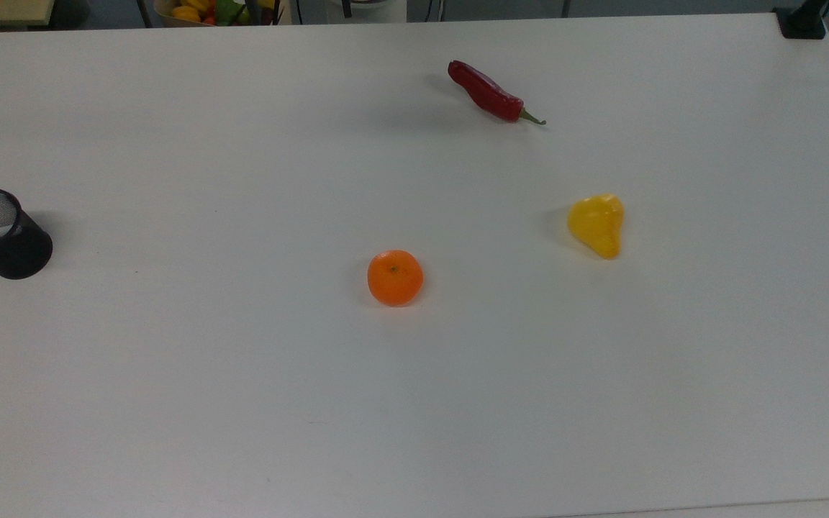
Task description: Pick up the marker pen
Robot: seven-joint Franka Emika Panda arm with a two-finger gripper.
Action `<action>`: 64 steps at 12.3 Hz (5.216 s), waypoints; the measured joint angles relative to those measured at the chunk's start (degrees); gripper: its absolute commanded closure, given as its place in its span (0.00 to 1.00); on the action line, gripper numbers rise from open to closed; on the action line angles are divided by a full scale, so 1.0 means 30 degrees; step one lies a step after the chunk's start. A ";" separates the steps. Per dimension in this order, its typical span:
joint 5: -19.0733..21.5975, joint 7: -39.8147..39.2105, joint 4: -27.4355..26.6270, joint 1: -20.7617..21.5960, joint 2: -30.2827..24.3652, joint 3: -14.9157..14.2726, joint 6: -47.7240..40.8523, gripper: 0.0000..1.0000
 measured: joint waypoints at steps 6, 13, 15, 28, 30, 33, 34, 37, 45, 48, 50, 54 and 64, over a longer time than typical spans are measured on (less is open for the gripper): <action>0.0000 0.0000 0.0000 -0.0013 0.0000 -0.0029 0.0010 0.00; -0.0056 -0.0080 -0.0036 -0.0111 0.0115 -0.1565 0.2265 0.00; -0.0057 -0.0113 -0.0052 -0.0118 0.0186 -0.2313 0.3116 0.00; -0.0056 -0.0152 -0.0605 -0.0409 0.2772 -0.6078 1.1797 0.00; -0.0056 -0.0152 -0.0704 -0.0482 0.3628 -0.6446 1.3237 0.00; -0.0055 -0.0151 -0.0980 -0.0908 0.4933 -0.6772 1.5601 0.00; -0.0055 -0.0151 -0.1037 -0.1041 0.5270 -0.6775 1.6238 0.00; -0.0056 -0.0154 -0.1189 -0.1412 0.6617 -0.6776 1.8561 0.00; -0.0064 -0.0320 -0.0938 -0.2073 0.9755 -0.6781 2.1500 0.19; -0.0074 -0.0330 -0.0911 -0.2351 1.0439 -0.6782 2.2365 0.19; -0.0192 -0.0334 -0.0844 -0.2571 1.0899 -0.6783 2.2683 0.23; -0.1060 -0.0334 -0.0535 -0.2686 1.1228 -0.6783 2.2760 0.43; -0.1321 -0.0351 -0.0365 -0.2763 1.1535 -0.6784 2.3185 1.00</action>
